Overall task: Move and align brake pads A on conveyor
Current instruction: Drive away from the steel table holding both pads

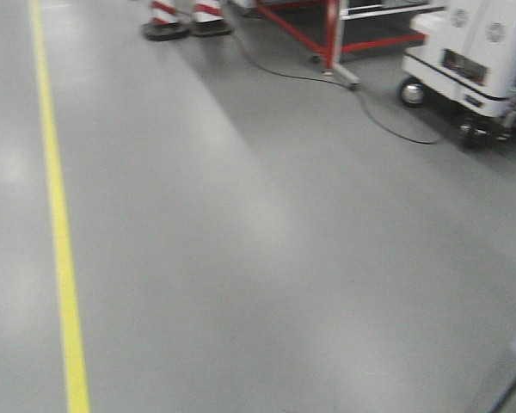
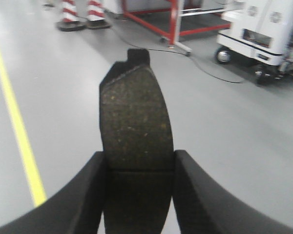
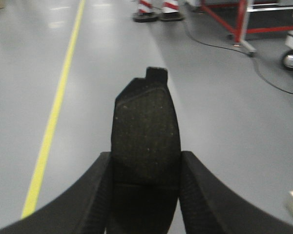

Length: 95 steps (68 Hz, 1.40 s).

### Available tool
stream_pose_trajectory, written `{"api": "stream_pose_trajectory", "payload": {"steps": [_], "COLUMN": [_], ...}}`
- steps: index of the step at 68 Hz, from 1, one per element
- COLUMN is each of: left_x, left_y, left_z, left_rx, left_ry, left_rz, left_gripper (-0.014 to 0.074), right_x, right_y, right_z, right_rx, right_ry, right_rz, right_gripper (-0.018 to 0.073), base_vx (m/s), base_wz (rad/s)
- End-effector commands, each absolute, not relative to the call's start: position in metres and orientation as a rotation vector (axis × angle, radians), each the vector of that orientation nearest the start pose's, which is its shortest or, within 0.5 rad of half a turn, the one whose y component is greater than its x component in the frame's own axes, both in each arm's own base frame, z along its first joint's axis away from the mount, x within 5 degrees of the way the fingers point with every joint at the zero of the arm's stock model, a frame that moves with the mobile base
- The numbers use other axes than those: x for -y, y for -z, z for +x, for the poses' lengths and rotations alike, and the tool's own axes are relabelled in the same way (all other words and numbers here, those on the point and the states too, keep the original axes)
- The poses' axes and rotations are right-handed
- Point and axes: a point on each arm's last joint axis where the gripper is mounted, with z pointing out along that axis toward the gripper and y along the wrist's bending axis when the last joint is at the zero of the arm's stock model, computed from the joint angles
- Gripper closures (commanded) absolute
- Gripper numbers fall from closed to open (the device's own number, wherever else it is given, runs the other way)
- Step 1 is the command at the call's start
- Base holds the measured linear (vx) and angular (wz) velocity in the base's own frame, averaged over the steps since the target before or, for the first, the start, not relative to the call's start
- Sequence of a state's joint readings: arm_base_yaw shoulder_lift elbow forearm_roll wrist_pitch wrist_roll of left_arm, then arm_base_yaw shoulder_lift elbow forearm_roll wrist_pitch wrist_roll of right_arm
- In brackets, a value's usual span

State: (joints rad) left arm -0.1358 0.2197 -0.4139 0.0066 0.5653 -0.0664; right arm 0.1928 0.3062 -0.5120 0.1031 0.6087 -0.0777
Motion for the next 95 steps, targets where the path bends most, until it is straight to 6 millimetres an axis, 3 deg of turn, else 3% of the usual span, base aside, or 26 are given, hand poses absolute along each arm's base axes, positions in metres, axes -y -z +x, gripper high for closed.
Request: {"api": "stream_pose_trajectory", "payload": {"steps": [1, 50, 95], "left_x": [0.0078, 0.0078, 0.0078], "left_y": [-0.3042, -0.3042, -0.3042], "left_z": [0.0564, 0.0564, 0.0564], "left_rx": [-1.742, -1.742, -1.742], "left_ry": [0.151, 0.151, 0.151], "left_rz": [0.059, 0.059, 0.059], "left_gripper": [0.0602, 0.0602, 0.0602], "right_x": [-0.0165, -0.0165, -0.0165], "right_y": [-0.3284, -0.3284, -0.3284], "right_z": [0.0621, 0.0621, 0.0621], "right_rx": [-1.756, -1.756, -1.756], "right_ry": [-0.189, -0.189, -0.189], "right_rz": [-0.194, -0.194, -0.194], "right_gripper": [0.0566, 0.0566, 0.0566], "base_vx": [-0.13, 0.01, 0.28], "base_wz": [0.74, 0.5, 0.09]}}
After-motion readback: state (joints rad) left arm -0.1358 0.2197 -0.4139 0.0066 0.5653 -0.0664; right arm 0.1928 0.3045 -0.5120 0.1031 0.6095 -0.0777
